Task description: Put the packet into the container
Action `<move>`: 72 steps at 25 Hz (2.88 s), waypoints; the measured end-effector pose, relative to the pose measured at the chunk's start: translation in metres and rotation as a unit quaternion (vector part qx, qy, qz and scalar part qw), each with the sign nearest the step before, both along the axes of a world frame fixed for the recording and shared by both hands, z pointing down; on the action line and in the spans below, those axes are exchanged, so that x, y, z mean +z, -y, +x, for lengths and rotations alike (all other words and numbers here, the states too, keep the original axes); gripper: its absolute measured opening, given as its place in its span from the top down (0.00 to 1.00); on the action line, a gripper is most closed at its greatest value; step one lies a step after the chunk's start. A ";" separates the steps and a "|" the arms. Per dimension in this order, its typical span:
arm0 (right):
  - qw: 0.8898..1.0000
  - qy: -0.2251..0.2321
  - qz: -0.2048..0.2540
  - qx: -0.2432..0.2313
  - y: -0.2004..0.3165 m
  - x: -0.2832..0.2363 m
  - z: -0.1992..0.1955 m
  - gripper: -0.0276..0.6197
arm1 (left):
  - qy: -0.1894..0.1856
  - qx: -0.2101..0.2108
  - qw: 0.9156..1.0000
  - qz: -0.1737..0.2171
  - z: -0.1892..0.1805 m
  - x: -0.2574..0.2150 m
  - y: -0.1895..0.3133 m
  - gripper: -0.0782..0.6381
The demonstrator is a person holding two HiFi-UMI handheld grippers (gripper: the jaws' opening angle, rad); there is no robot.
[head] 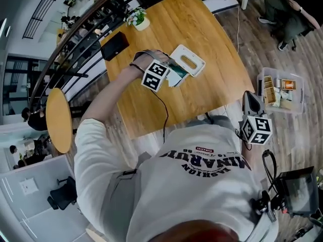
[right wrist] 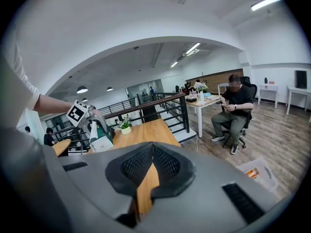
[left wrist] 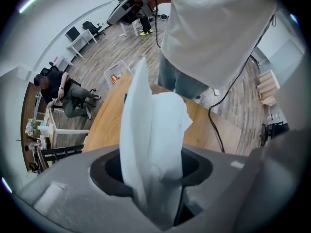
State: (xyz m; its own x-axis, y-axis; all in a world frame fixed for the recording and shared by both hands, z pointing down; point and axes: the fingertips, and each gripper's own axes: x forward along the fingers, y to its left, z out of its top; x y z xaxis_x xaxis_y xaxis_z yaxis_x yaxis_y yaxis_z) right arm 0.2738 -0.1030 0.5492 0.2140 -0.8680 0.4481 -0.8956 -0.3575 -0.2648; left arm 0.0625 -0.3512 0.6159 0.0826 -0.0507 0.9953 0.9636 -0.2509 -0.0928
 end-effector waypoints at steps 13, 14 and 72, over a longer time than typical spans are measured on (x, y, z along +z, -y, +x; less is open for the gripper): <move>0.998 0.014 -0.007 0.053 -0.027 0.013 0.011 0.94 | 0.022 0.030 0.999 0.001 0.102 0.071 0.028 0.57; 0.998 0.013 -0.008 0.055 -0.029 0.012 0.011 0.94 | 0.026 0.031 0.999 0.002 0.102 0.073 0.030 0.57; 0.989 0.044 -0.091 0.107 -0.089 0.063 0.001 0.94 | 0.033 0.012 0.999 0.039 0.101 0.260 0.072 0.52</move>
